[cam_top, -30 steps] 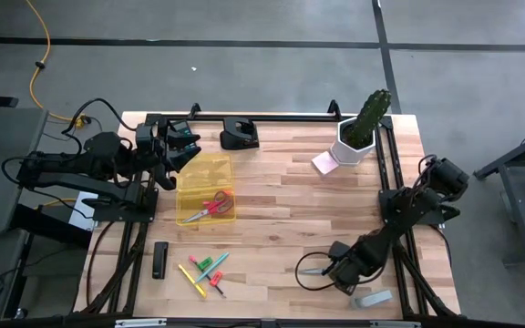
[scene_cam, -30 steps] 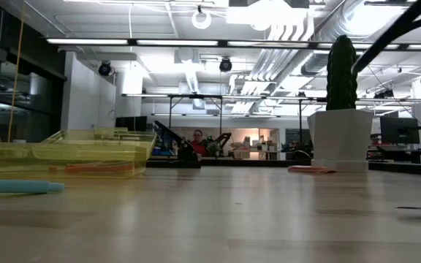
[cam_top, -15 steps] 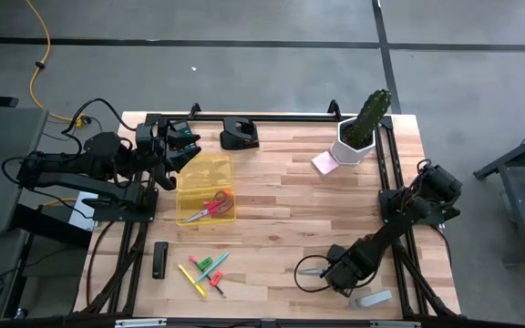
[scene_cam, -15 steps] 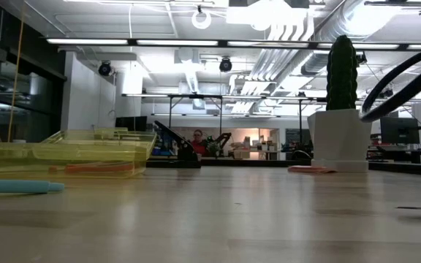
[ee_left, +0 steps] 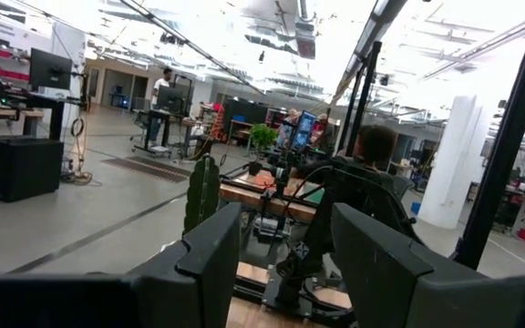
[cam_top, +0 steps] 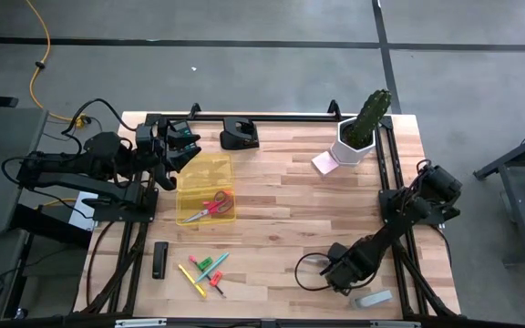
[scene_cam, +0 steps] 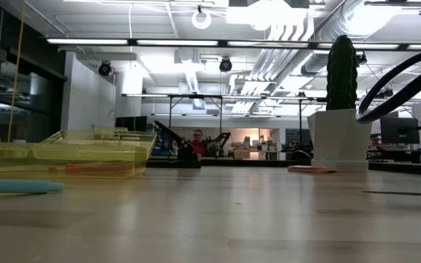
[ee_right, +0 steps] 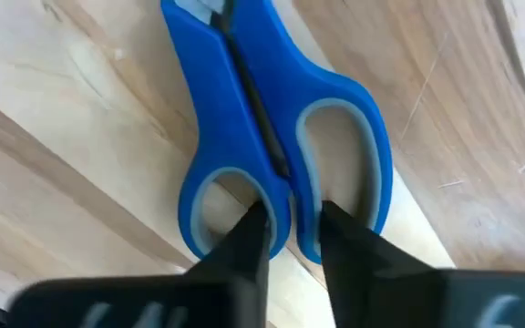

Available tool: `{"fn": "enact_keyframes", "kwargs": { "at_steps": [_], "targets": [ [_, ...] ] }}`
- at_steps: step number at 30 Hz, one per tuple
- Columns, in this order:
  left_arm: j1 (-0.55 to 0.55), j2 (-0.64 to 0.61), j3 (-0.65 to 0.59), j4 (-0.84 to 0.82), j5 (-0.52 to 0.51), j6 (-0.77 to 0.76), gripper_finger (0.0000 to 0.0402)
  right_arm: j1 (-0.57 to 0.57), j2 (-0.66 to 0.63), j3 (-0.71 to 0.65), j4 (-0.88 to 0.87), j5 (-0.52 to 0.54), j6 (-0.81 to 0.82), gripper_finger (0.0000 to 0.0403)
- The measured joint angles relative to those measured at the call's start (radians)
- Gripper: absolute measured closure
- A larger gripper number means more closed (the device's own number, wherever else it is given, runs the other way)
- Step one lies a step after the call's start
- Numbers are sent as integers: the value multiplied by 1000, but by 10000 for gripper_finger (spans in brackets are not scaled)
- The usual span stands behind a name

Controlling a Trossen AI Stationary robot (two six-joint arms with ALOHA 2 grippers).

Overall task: Pack school essentials
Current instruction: Put the blue scissors into the yellow supply box

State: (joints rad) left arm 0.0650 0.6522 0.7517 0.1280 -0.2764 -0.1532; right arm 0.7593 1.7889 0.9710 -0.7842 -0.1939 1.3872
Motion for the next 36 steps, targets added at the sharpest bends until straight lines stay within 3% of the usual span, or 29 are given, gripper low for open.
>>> {"fn": "enact_keyframes", "kwargs": {
  "at_steps": [2,12,21,26,31,33,36],
  "targets": [
    [0,0,0,0,0,0,241,0,0,0,-1,0,0,374],
    [0,0,0,0,0,0,241,0,-12,-4,0,2,-1,374],
    [0,0,0,0,0,0,241,-19,-207,-8,-19,144,-74,374],
    [0,0,0,0,0,0,241,-74,-378,-8,89,317,-254,374],
    [0,0,0,1,0,0,241,-184,-504,-7,307,462,-481,375],
    [0,0,0,1,0,-1,241,-247,-521,-6,405,487,-583,375],
    [0,0,0,1,0,-17,241,-353,-522,-6,576,442,-742,375]
  ]
}}
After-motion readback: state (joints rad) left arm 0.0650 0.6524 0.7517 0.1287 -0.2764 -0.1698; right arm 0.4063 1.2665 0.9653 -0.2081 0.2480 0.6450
